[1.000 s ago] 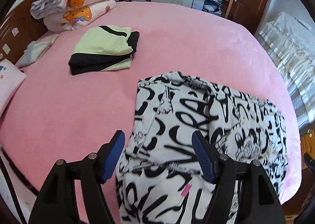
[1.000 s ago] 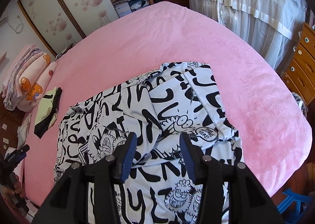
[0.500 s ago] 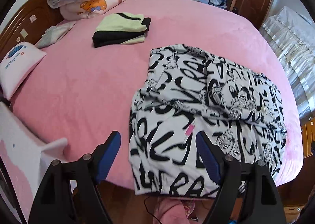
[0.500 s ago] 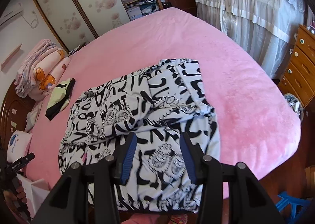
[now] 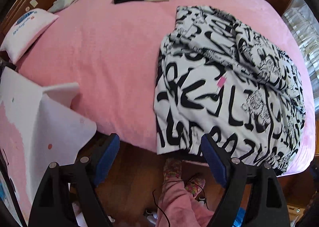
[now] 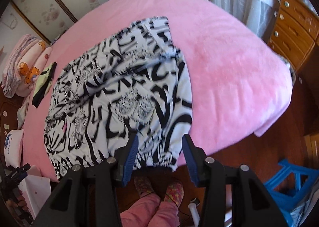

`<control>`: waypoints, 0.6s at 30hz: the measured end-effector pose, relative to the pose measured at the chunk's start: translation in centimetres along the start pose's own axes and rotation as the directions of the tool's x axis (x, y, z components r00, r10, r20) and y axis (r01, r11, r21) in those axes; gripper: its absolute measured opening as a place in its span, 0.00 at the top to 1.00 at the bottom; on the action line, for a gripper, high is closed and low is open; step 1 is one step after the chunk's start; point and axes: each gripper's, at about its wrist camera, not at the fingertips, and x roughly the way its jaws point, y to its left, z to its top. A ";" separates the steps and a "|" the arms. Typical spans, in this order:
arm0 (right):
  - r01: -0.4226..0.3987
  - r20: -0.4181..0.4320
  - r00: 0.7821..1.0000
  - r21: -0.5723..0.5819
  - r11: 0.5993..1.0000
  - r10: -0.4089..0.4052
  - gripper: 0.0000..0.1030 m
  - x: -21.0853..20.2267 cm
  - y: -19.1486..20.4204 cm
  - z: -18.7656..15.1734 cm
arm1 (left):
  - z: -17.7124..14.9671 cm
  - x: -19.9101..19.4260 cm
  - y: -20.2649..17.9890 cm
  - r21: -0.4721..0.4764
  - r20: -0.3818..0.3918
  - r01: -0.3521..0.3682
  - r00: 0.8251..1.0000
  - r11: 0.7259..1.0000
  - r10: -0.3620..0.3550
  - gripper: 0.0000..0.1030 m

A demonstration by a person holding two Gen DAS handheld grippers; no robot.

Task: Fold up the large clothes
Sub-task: 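Move both tools to the folded jacket's edge and close them on it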

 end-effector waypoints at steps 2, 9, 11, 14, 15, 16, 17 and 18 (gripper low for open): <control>-0.003 -0.047 0.999 0.025 1.000 0.004 0.56 1.0 -0.4 -0.9 | -0.6 1.4 0.4 0.002 -0.034 0.012 0.999 1.000 -0.012 0.20; -0.022 -0.145 0.988 0.161 0.987 0.046 0.56 5.0 -1.3 -3.3 | -1.9 6.4 1.0 0.014 -0.143 0.038 0.989 0.999 -0.036 0.18; -0.035 -0.158 0.985 0.210 0.977 0.069 0.56 5.9 -1.7 -3.7 | -2.2 7.8 1.1 -0.003 -0.178 0.066 0.982 0.998 -0.065 0.18; -0.043 -0.179 0.979 0.306 0.951 0.102 0.56 7.4 -2.7 -4.2 | -2.4 9.9 1.4 -0.056 -0.209 0.116 0.970 0.992 -0.125 0.18; -0.049 -0.182 0.976 0.342 0.938 0.117 0.56 7.9 -3.1 -4.3 | -2.4 10.6 1.4 -0.077 -0.227 0.128 0.963 0.989 -0.142 0.18; -0.052 -0.185 0.974 0.375 0.926 0.130 0.56 8.3 -3.5 -4.4 | -2.3 11.4 1.4 -0.089 -0.242 0.145 0.957 0.985 -0.162 0.18; -0.050 -0.187 0.973 0.405 0.913 0.136 0.56 8.6 -3.9 -4.6 | -2.3 11.9 1.3 -0.093 -0.246 0.155 0.953 0.983 -0.174 0.18; -0.047 -0.187 0.972 0.425 0.904 0.139 0.56 8.9 -4.1 -4.6 | -2.3 12.6 1.2 -0.097 -0.253 0.167 0.949 0.981 -0.186 0.18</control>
